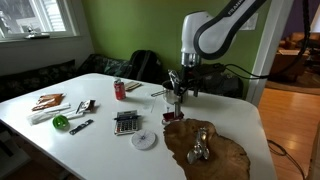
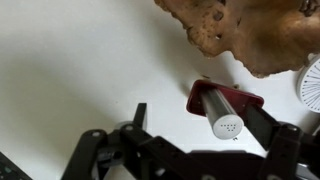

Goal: Pick up the silver cylindrical object and put it on the table

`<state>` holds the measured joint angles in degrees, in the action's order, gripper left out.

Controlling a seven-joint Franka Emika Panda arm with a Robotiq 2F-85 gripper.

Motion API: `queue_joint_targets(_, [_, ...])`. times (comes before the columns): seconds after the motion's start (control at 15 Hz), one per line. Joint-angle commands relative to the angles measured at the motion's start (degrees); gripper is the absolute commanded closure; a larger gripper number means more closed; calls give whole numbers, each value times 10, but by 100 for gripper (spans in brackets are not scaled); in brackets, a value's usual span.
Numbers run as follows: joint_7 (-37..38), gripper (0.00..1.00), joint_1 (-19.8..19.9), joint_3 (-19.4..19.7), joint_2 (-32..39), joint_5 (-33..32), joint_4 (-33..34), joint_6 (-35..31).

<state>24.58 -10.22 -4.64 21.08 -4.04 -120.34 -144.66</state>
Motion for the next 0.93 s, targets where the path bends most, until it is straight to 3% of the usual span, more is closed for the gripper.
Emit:
queue_joint_targets(0.0, [6, 0, -12, 6, 17, 19, 9, -4])
queue_joint_targets(0.73, [49, 0, -51, 28, 102, 17, 99, 1])
queue_joint_targets(0.8, [51, 2, -52, 31, 106, 17, 104, 3])
queue_joint_targets(0.87, [52, 13, -53, 32, 112, 19, 109, 5])
